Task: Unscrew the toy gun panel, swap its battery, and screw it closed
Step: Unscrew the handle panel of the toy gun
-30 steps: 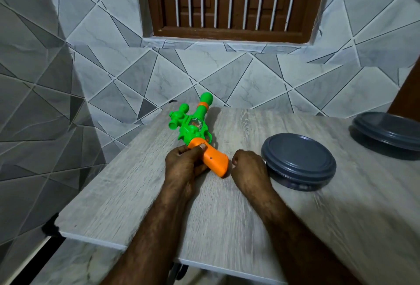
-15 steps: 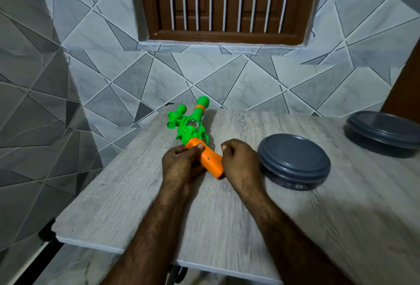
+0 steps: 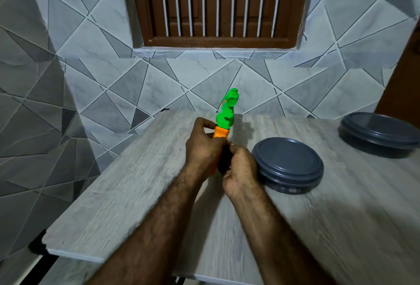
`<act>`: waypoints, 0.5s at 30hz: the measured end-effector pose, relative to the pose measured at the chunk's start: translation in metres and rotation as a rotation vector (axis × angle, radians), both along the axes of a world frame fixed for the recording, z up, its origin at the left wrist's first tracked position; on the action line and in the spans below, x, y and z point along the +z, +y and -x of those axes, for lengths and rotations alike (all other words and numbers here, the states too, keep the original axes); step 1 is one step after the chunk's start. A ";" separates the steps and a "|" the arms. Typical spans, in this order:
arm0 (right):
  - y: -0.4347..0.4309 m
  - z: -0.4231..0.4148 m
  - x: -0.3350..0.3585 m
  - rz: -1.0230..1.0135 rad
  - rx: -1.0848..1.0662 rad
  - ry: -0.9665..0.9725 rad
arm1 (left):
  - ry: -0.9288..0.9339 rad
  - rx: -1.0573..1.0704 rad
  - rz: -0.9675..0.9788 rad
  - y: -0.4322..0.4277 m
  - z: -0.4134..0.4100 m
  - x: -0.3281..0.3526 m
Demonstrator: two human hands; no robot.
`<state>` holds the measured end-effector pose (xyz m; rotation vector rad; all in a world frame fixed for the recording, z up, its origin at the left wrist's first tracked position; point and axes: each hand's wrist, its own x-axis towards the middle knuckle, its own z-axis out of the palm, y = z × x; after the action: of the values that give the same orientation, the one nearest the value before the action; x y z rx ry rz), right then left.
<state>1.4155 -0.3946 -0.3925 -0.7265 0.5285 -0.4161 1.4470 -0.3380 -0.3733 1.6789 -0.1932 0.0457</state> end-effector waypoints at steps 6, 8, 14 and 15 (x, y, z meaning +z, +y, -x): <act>-0.003 0.004 0.000 -0.110 0.060 -0.026 | -0.037 0.035 -0.101 -0.010 -0.002 0.002; -0.005 0.001 -0.003 -0.166 0.091 -0.062 | -0.086 0.094 -0.137 -0.015 -0.003 0.006; -0.007 0.009 -0.003 -0.267 0.169 -0.182 | -0.282 0.159 -0.360 -0.032 0.011 -0.007; -0.009 0.012 -0.003 -0.266 0.193 -0.184 | -0.284 0.161 -0.361 -0.033 0.011 -0.009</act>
<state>1.4038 -0.4040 -0.3955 -0.4718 0.3284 -0.2238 1.4364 -0.3709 -0.3820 2.0427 -0.2922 0.3912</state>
